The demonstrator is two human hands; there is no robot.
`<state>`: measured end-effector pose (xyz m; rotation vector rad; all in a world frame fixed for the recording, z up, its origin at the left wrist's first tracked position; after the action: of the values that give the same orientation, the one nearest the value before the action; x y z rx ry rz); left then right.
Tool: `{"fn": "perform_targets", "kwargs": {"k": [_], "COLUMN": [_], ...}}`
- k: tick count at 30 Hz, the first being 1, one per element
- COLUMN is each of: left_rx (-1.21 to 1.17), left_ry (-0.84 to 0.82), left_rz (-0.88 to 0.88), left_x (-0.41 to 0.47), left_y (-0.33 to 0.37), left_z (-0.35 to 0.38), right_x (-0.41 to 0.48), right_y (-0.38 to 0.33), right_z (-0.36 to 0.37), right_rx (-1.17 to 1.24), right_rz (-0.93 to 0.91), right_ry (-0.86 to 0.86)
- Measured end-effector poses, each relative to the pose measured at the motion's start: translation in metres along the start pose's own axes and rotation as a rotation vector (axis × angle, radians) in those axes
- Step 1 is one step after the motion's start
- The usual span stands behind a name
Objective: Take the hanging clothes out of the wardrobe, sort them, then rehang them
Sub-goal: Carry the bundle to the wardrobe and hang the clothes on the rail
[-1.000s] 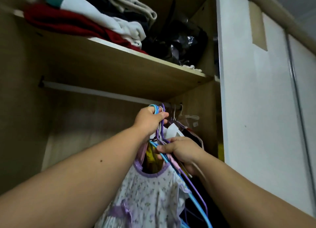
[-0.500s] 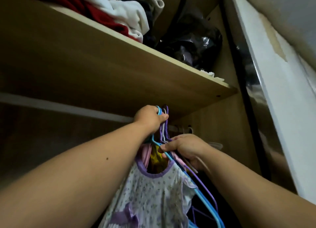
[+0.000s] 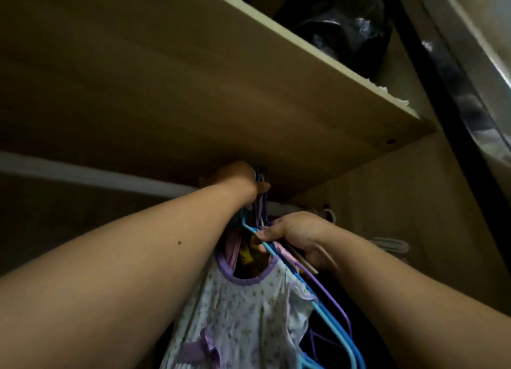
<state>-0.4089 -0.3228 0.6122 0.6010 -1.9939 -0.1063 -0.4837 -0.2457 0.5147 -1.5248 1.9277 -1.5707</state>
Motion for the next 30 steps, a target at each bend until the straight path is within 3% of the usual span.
{"fn": "perform_targets", "kwargs": {"k": [7, 12, 16, 24, 30], "left_rx": [0.114, 0.154, 0.229, 0.312, 0.371], "left_ry": [-0.041, -0.173, -0.207, -0.245, -0.181], "left_rz": [0.004, 0.326, 0.320, 0.339, 0.375], "left_x": [-0.023, -0.036, -0.033, -0.045, -0.060], "left_y": [-0.018, -0.015, -0.022, -0.035, -0.036], "left_z": [-0.016, -0.014, -0.019, -0.032, -0.029], "right_x": [-0.009, -0.013, -0.015, -0.024, -0.037], "right_y": [0.024, 0.021, 0.010, 0.004, -0.010], "right_z": [0.021, 0.015, 0.001, -0.008, -0.012], "right_rx": [-0.127, -0.259, -0.502, -0.629, -0.907], "right_rz": [0.010, 0.022, -0.012, 0.145, 0.033], "right_ry": [-0.049, 0.107, 0.256, 0.222, 0.218]}}
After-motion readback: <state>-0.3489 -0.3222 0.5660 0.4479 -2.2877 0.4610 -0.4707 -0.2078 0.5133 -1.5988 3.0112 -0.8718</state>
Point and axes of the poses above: each hand's wrist, its own x-axis towards the middle knuckle, its own z-axis out of the palm, y = z × x, the point moved 4 cm from there along x, towards the middle knuckle, and after that the axes turned 14 degrees about -x, right-handed, at the moved point
